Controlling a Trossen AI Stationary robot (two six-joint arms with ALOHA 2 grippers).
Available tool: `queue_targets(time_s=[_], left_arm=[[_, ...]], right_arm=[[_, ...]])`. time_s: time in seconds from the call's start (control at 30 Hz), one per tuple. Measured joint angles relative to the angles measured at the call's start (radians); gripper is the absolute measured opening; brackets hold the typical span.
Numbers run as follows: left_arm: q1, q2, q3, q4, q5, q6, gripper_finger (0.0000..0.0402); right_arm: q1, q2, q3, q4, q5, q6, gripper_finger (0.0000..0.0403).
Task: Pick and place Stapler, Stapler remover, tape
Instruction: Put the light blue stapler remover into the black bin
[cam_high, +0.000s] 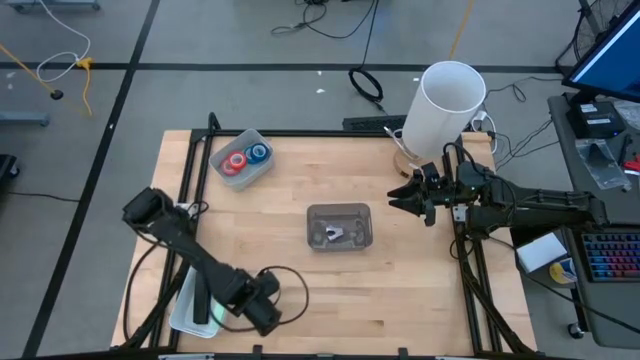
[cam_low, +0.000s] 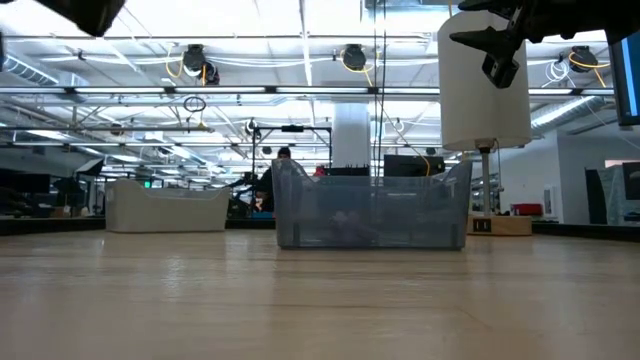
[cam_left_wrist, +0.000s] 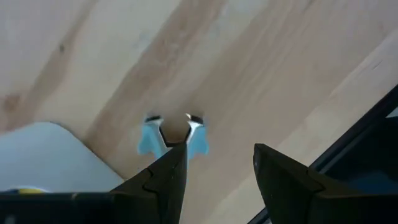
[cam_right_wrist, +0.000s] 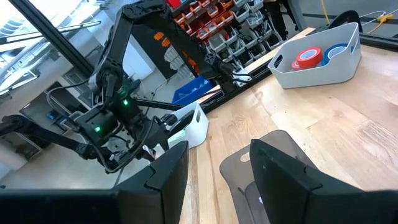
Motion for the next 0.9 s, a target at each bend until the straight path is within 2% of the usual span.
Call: queue_targets(time_s=[0.37,0.9], left_arm=[[-0.078,0.003,-0.025,0.017,0.025,-0.054,0.0184],[-0.081,0.093,-0.025,0.016,-0.011,-0.039,0.0184]], right_arm=[[0.000,0.000,0.000,0.000,0.002,-0.005,0.0167],[0.000,0.001,0.000,0.000,0.003,-0.008,0.0167]])
